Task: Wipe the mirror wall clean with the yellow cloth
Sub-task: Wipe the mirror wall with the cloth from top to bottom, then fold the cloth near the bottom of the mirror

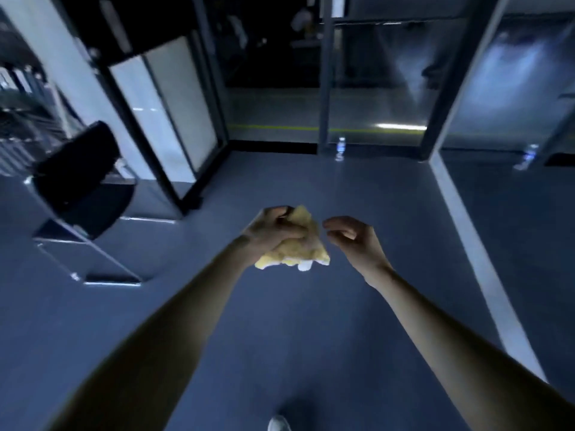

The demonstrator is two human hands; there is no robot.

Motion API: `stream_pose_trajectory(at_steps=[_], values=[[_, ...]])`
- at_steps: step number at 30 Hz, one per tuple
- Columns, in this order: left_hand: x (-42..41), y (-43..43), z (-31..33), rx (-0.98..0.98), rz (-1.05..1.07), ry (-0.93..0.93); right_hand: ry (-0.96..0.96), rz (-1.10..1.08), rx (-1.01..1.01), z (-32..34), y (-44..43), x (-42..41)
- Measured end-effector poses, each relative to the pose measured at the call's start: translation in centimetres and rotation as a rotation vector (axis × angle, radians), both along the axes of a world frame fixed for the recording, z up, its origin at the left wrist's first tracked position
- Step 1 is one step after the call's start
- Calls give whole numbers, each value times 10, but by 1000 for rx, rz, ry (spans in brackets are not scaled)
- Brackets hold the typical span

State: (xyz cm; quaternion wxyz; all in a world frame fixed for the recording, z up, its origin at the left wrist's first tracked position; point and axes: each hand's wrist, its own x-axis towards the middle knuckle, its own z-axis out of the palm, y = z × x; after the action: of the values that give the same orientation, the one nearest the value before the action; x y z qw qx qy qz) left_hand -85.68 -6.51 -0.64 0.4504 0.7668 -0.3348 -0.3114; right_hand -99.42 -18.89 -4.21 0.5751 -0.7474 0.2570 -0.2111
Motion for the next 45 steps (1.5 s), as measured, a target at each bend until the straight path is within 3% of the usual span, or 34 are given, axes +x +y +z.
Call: stream_pose_trajectory(at_steps=[5,9,18,21,26,31,37,42,45], values=[[125,33,3,128,17,-207,90,339,-269,0,25,150],[214,52,-1,176,115,-313,138,438,-385,0,30,253],[403,56,-15,343,376,-457,174,684,-460,-4,-1,482],[460,62,-7,382,446,-474,183,790,-402,10,0,559],[555,93,-4,433,665,-470,160,888,-350,26,32,672],[663,147,-19,456,796,-531,89,916,-426,-1,92,791],[797,225,-29,456,788,-454,78,843,-386,-30,178,932],[910,269,-13,676,528,-356,148,806,-398,-31,225,1020],[963,278,-15,726,482,-421,202,747,-397,-38,239,1061]])
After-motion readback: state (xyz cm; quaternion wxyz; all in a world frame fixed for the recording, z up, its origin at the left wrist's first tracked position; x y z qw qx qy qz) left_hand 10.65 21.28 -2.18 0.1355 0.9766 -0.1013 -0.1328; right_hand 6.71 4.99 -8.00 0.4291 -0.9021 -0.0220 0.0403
